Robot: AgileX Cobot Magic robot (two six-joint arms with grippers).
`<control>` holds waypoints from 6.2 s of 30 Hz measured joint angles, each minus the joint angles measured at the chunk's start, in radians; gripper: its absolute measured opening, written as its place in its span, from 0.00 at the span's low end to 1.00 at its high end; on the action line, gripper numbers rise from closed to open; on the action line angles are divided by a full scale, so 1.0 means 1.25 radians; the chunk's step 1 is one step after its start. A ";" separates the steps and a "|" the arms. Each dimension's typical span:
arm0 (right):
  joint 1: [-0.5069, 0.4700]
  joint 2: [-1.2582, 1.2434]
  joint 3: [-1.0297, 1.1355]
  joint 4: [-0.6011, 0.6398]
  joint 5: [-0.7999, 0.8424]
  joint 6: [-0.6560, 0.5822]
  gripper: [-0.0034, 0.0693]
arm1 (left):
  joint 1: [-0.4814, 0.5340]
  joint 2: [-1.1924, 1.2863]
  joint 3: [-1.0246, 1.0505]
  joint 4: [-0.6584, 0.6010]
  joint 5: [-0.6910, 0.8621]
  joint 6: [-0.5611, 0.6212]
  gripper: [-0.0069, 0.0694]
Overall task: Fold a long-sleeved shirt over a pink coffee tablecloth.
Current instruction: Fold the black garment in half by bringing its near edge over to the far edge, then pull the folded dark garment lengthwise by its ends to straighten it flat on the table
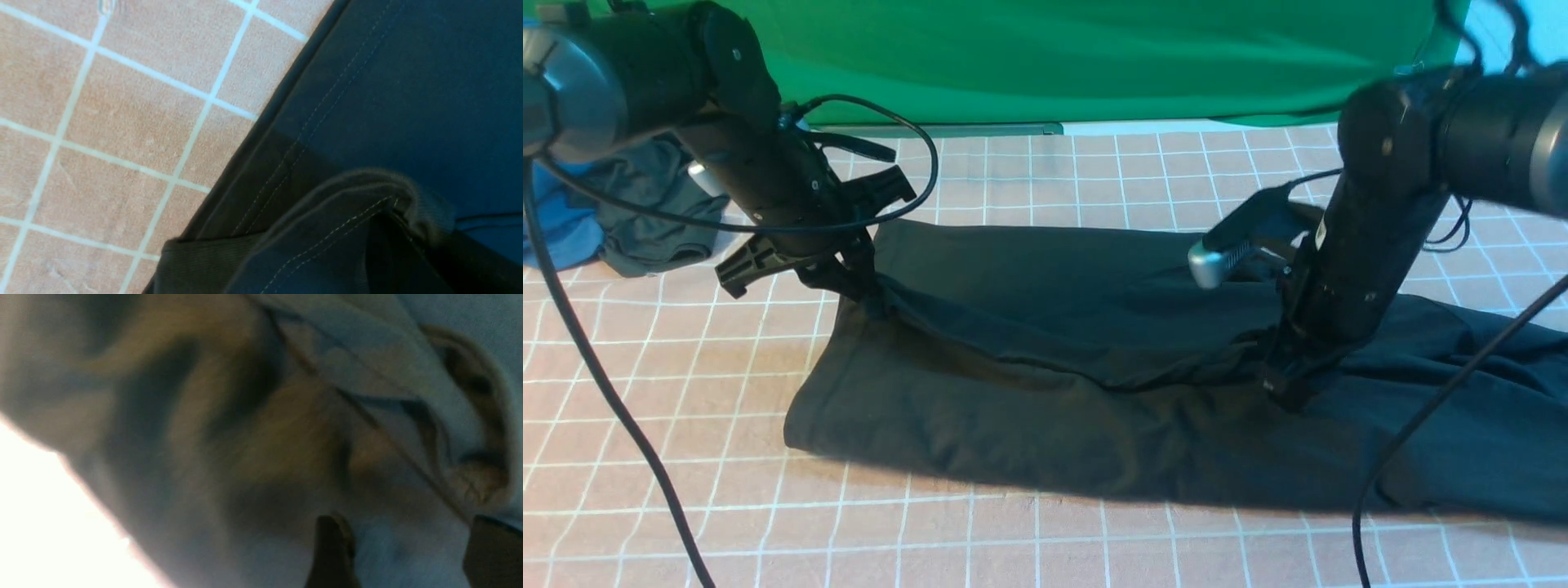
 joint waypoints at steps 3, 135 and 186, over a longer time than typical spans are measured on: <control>0.000 0.000 0.014 -0.012 -0.070 0.002 0.74 | 0.000 0.000 0.000 -0.002 0.000 0.003 0.13; -0.399 0.067 -0.163 0.114 0.098 0.021 0.46 | -0.073 0.049 0.111 -0.182 -0.251 0.384 0.11; -0.375 0.116 -0.196 0.028 -0.040 0.047 0.46 | -0.070 0.053 0.113 -0.150 -0.267 0.380 0.11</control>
